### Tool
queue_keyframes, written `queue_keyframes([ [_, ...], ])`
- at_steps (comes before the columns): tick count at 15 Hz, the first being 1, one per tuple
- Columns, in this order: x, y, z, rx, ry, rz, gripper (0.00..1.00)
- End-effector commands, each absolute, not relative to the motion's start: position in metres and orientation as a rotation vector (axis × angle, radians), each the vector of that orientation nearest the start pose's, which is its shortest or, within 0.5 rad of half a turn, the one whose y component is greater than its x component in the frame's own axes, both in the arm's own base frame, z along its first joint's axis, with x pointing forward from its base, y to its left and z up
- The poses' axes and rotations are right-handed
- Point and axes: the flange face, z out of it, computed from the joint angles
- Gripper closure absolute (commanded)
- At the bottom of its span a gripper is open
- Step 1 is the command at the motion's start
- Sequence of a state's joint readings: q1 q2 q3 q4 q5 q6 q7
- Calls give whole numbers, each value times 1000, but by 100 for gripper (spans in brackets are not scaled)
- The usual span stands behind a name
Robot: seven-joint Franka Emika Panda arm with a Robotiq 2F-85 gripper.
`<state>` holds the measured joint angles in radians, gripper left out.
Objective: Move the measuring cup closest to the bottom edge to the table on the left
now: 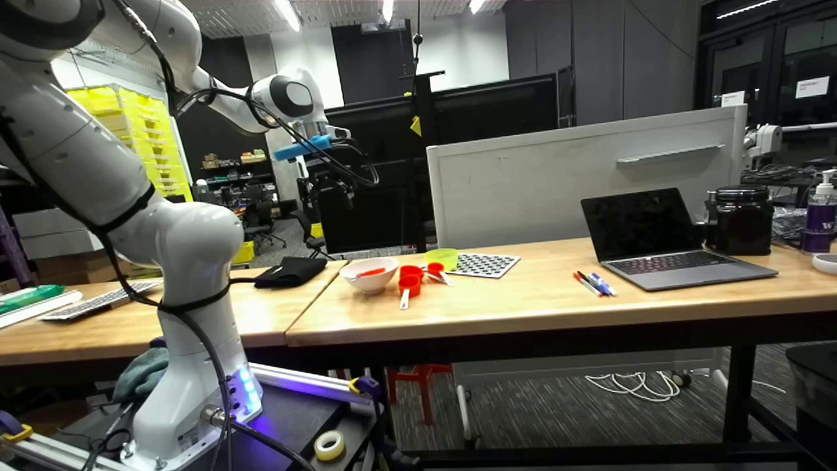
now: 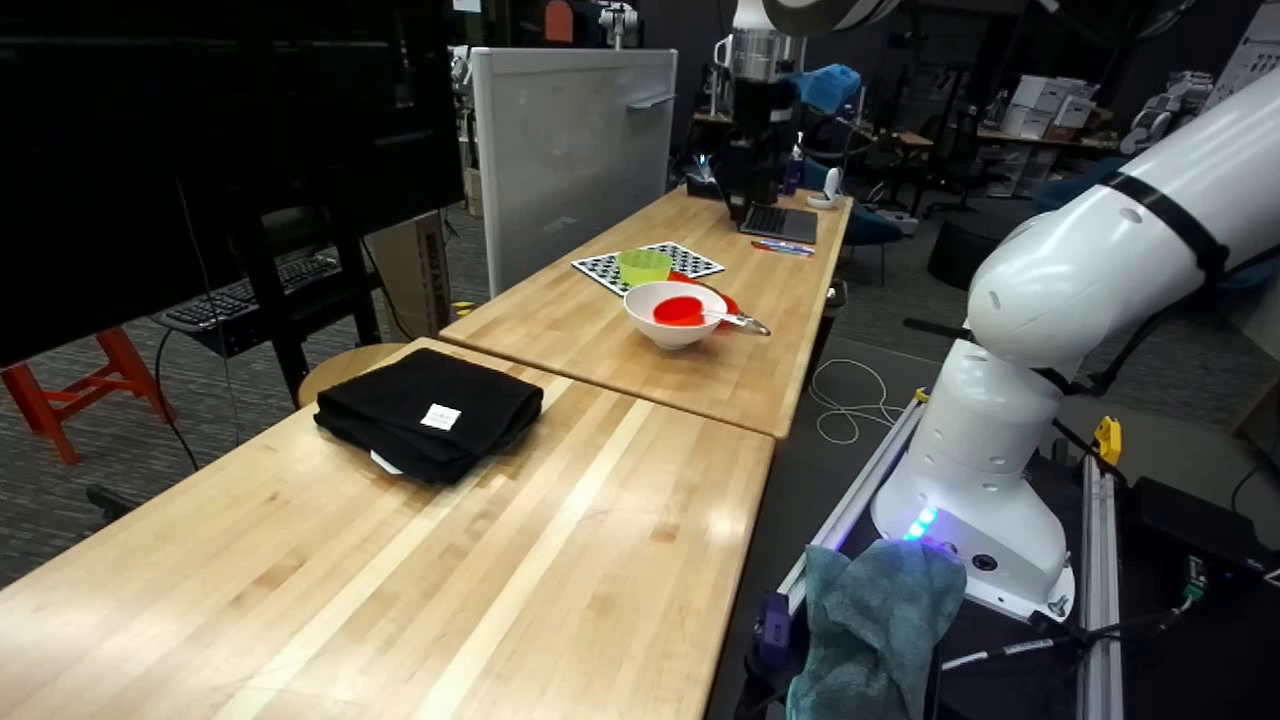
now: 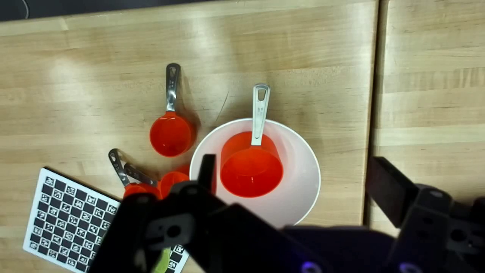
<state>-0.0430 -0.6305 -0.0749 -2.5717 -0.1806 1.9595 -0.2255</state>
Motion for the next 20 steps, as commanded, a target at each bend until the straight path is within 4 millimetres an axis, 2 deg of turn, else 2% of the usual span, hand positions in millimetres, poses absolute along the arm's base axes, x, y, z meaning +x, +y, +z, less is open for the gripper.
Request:
queue_keyframes([
  [1, 355, -55, 470, -3252, -308, 5, 0],
  [16, 355, -55, 470, -3252, -307, 5, 0],
  [20, 359, -68, 471, -3237, -283, 22, 0],
])
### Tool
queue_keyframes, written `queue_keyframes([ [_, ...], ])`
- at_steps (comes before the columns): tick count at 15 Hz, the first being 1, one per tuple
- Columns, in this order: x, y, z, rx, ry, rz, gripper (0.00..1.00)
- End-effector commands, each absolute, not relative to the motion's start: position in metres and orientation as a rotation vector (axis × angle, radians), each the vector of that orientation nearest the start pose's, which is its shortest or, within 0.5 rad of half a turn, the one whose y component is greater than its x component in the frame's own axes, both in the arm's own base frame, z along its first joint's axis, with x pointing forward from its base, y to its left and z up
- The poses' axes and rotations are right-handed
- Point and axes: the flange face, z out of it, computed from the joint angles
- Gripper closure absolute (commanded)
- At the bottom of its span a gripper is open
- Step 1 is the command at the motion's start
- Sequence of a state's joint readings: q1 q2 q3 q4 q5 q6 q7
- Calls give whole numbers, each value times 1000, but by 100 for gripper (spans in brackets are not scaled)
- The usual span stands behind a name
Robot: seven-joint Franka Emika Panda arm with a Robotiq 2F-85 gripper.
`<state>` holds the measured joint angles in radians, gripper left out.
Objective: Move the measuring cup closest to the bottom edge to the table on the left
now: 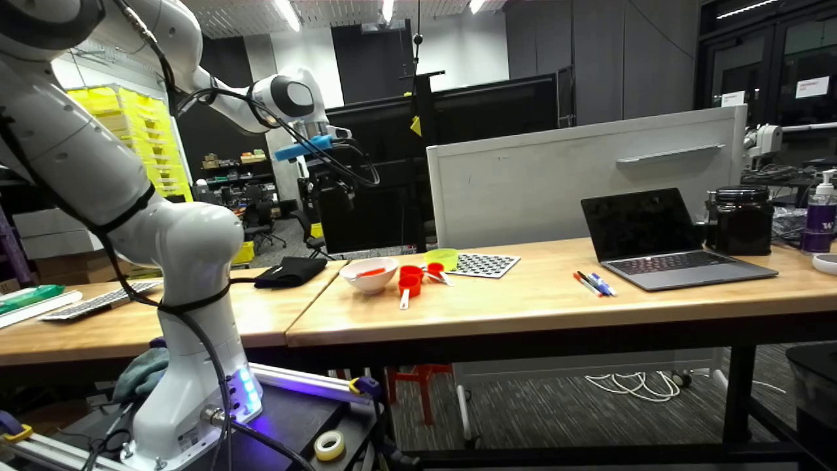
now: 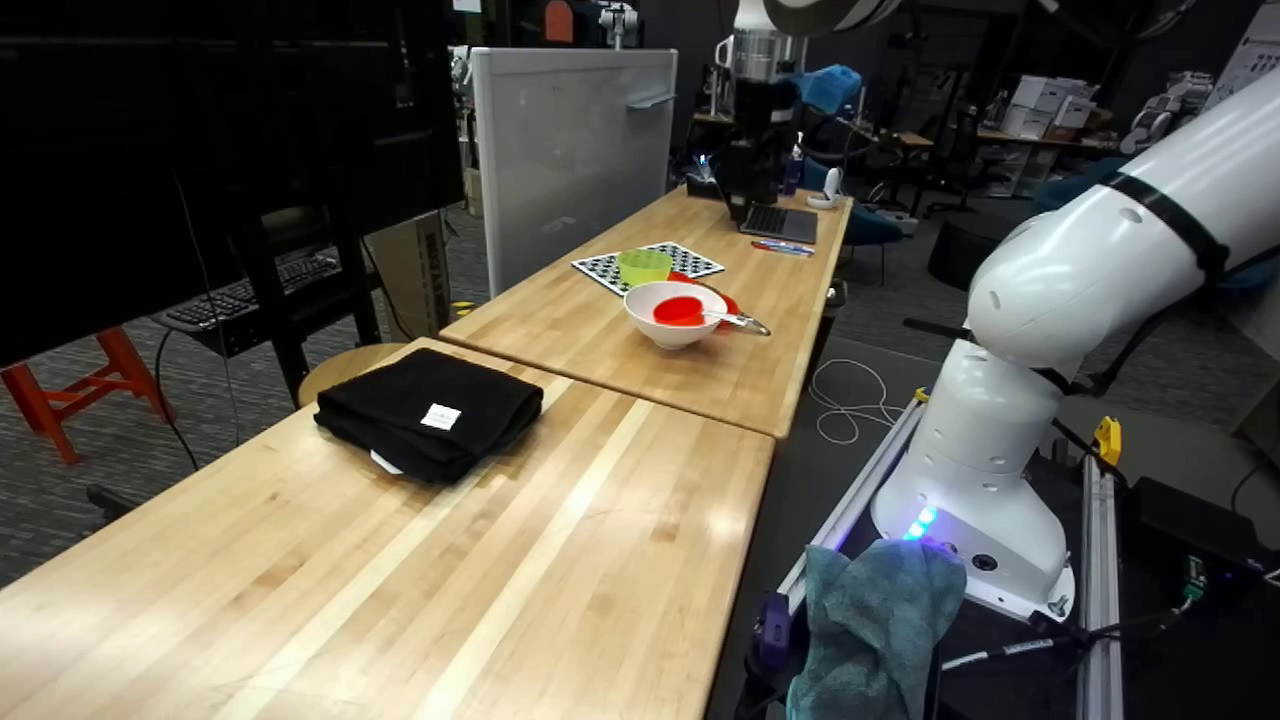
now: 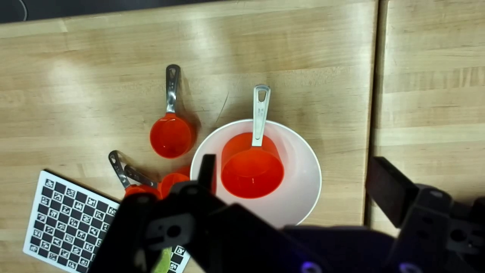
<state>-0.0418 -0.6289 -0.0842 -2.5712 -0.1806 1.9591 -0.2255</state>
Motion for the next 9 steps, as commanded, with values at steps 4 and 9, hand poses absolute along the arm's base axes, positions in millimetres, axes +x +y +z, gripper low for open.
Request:
queue_keyframes([
  [4, 366, -89, 473, -3218, -218, 59, 0],
  [9, 370, -115, 473, -3207, -149, 189, 0],
])
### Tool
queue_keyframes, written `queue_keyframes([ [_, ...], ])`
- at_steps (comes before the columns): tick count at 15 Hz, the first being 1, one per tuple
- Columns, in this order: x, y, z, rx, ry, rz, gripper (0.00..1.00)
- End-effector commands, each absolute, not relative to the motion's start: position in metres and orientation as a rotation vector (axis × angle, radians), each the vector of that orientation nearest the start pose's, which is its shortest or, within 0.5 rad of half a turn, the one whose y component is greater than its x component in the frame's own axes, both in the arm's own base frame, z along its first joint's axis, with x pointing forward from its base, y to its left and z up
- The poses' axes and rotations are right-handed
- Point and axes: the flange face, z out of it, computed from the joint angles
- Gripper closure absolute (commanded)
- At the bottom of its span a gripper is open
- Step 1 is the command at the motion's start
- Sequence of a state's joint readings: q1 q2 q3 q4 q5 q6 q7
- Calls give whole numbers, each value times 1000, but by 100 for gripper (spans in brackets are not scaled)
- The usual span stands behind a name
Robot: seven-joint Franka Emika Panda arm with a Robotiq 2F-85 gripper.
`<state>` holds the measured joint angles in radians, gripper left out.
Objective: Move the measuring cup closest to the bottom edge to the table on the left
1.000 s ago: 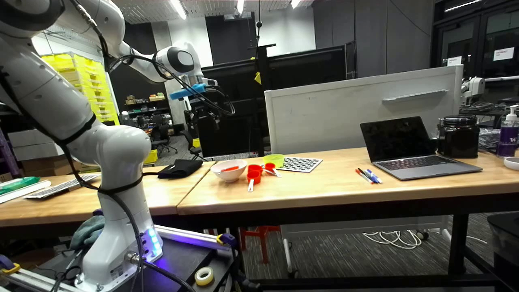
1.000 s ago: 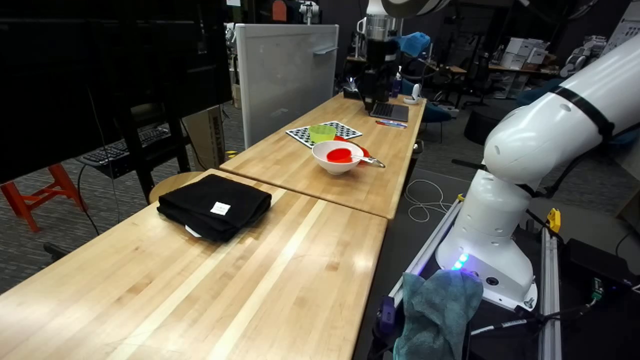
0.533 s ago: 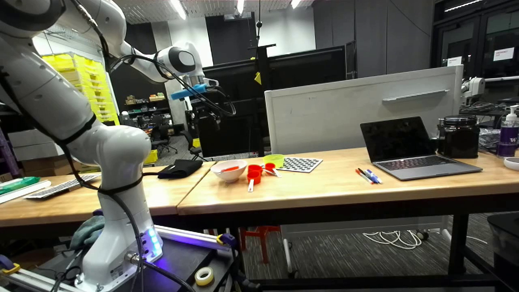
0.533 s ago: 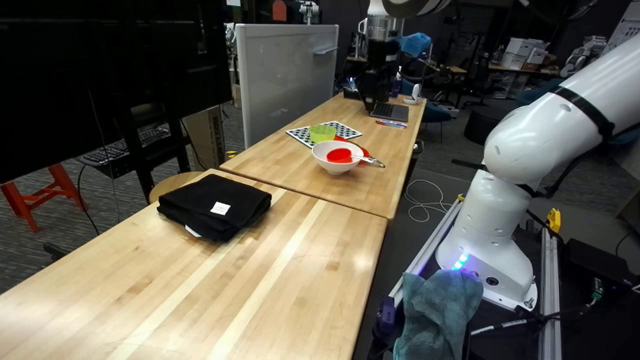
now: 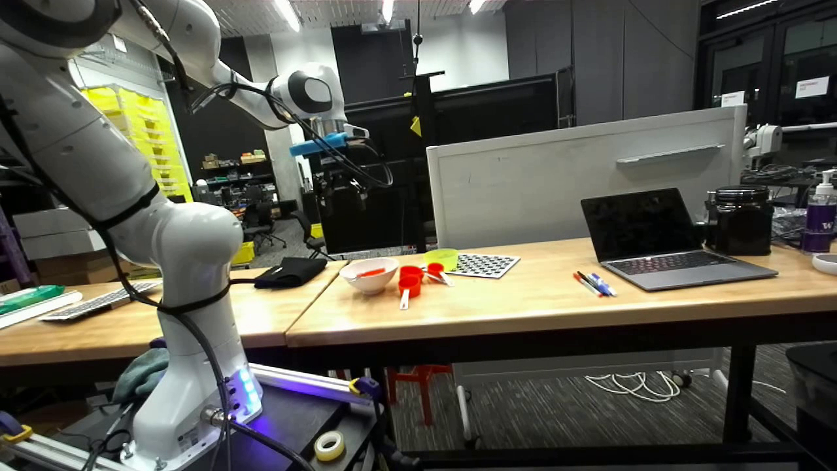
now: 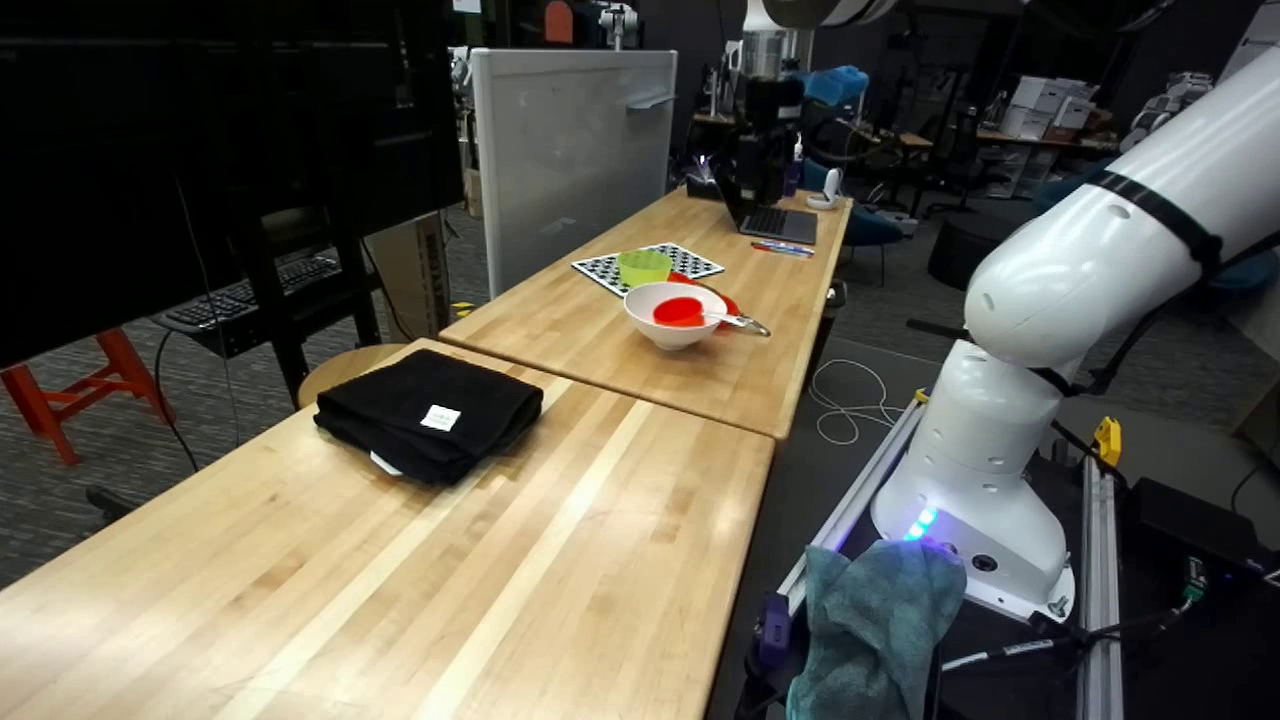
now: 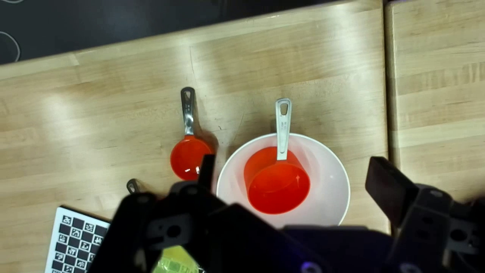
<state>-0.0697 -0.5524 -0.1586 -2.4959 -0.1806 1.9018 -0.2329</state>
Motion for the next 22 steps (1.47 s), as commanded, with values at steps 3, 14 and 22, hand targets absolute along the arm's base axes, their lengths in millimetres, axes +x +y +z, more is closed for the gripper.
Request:
queue_keyframes([
  [3, 371, -130, 473, -3199, -173, 263, 0],
  [14, 388, -192, 451, -3237, -534, 19, 0],
  [22, 380, -257, 420, -3182, -542, -106, 0],
])
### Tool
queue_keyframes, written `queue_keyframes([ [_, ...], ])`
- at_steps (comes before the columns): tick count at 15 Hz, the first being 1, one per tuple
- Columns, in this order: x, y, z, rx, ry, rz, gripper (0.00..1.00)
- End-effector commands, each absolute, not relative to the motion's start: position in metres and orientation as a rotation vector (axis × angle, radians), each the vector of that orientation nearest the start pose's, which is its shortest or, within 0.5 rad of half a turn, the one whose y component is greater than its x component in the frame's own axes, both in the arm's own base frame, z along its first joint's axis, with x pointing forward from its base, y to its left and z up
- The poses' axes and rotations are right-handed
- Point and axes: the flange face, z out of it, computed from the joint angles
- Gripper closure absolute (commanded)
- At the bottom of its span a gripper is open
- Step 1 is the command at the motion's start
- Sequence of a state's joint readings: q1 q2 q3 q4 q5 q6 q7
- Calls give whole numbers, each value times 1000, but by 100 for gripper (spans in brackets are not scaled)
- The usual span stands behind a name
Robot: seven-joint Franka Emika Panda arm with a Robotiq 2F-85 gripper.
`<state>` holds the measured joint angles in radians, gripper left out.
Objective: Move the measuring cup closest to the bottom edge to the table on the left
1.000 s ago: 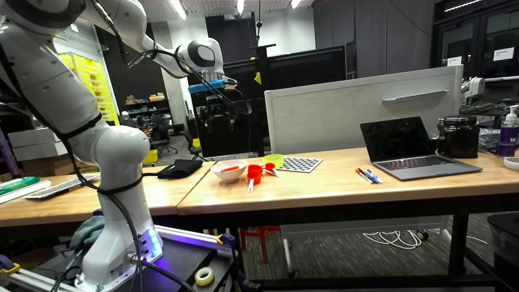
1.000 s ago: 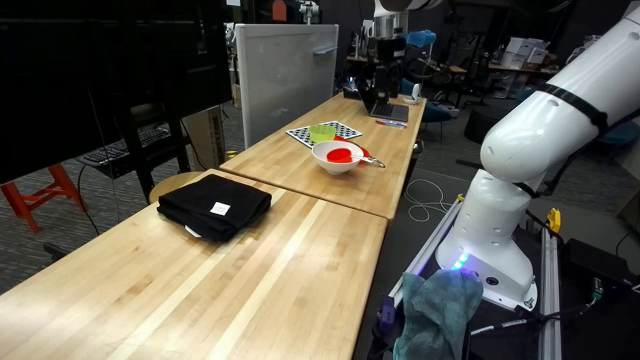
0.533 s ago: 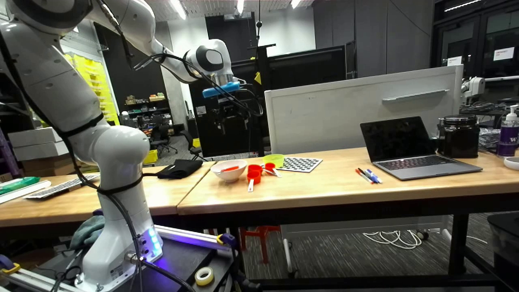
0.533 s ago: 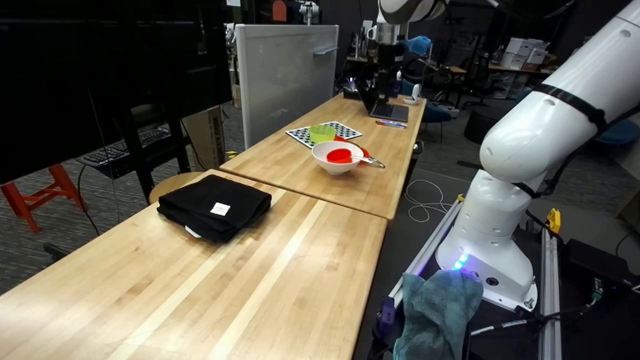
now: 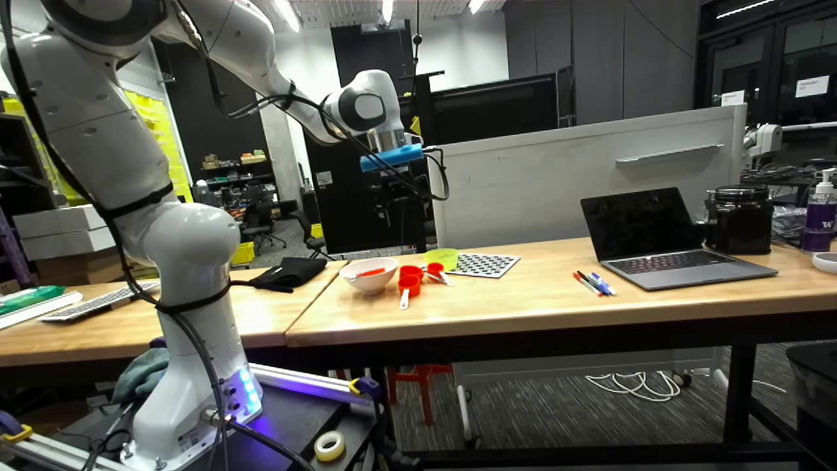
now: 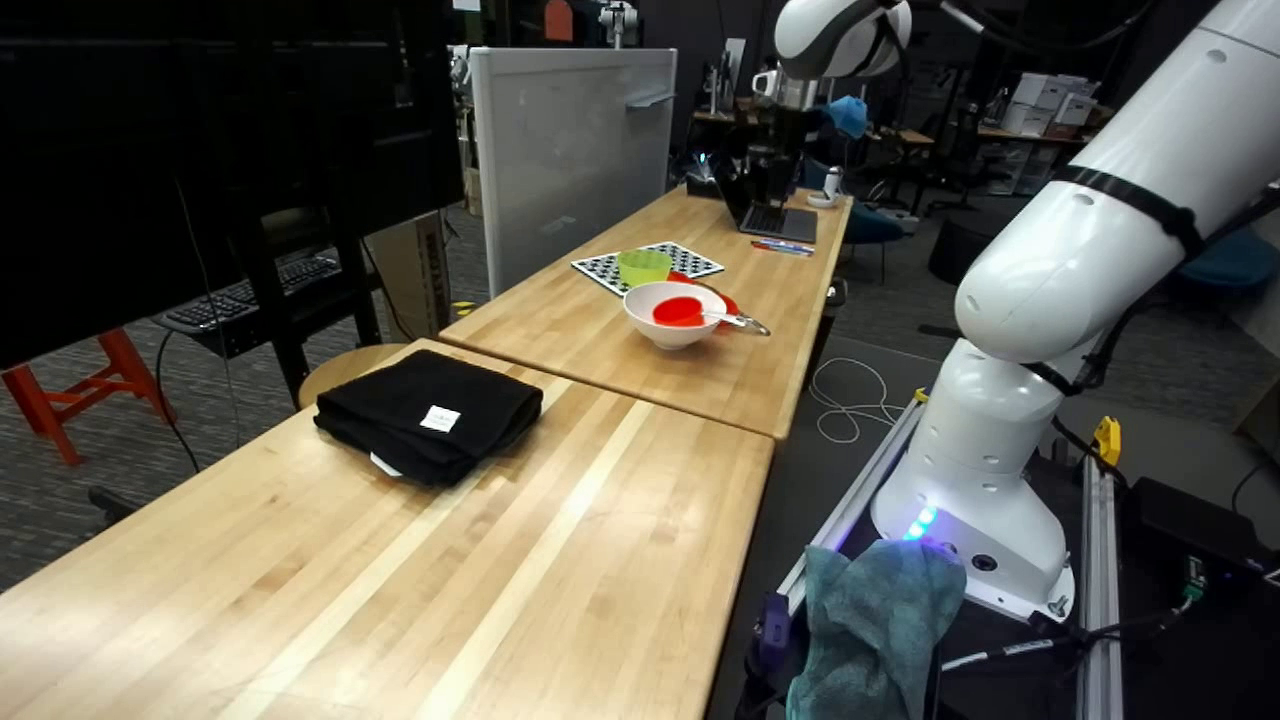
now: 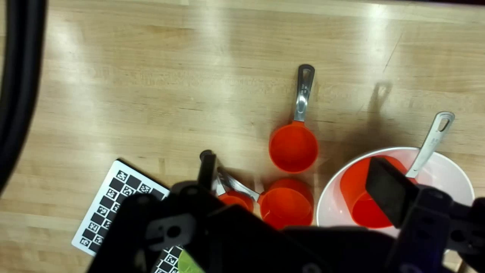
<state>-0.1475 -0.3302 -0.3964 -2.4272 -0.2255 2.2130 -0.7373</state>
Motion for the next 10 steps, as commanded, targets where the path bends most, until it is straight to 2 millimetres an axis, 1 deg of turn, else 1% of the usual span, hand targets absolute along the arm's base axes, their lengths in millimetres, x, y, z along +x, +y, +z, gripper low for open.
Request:
queue_keyframes([
  [1, 379, -259, 413, -3167, -532, -113, 0],
  [5, 384, -253, 387, -3111, -499, -119, 0],
  [10, 391, -246, 344, -3101, -425, -97, 0],
])
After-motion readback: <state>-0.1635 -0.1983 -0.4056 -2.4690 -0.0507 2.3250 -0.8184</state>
